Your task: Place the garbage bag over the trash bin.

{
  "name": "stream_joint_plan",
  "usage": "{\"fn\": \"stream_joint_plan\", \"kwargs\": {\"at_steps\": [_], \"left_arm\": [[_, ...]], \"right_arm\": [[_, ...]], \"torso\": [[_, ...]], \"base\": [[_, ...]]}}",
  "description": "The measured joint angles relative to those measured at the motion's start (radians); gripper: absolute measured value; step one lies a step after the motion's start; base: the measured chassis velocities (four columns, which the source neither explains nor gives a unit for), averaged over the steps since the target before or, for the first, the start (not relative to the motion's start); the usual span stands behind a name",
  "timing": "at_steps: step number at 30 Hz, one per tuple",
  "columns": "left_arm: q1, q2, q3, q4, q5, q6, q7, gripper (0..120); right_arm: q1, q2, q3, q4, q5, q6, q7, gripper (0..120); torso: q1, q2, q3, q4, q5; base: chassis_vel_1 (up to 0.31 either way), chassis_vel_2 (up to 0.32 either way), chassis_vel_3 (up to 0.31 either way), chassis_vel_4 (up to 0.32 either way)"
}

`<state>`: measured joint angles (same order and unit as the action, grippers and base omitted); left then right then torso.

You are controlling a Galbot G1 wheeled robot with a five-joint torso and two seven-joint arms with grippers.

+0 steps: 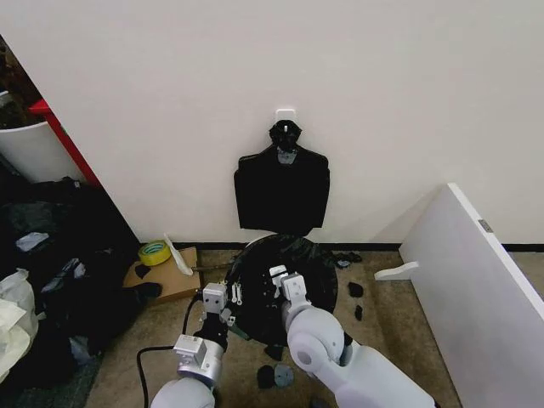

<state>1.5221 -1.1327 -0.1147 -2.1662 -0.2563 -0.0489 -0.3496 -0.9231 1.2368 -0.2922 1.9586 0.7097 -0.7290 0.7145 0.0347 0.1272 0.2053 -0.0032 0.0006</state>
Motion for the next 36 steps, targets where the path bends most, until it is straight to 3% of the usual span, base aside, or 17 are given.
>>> {"fn": "stream_joint_plan", "kwargs": {"at_steps": [16,28,36], "left_arm": [[0.029,-0.006,-0.024,-0.039,-0.030,0.004,0.001,2],[-0.006,-0.008,-0.047,-0.025,-0.101,0.028,-0.018,2],[0.014,-0.002,-0.046,-0.041,-0.099,0.031,-0.005,2]], "right_arm": [[0.061,0.016,-0.034,-0.100,-0.079,0.009,-0.034,0],[-0.014,-0.066,-0.024,0.088,-0.123,0.011,-0.098,0],[0.036,-0.036,-0.040,0.047,-0.180,0.040,-0.100,0]], "torso": [[0.000,0.000,0.000,0.0001,0.0002],[0.000,0.000,0.000,-0.0003,0.0001],[0.000,0.000,0.000,0.0001,0.0001]], "base": [[0.000,0.000,0.000,0.000],[0.000,0.000,0.000,0.000],[0.000,0.000,0.000,0.000]]}}
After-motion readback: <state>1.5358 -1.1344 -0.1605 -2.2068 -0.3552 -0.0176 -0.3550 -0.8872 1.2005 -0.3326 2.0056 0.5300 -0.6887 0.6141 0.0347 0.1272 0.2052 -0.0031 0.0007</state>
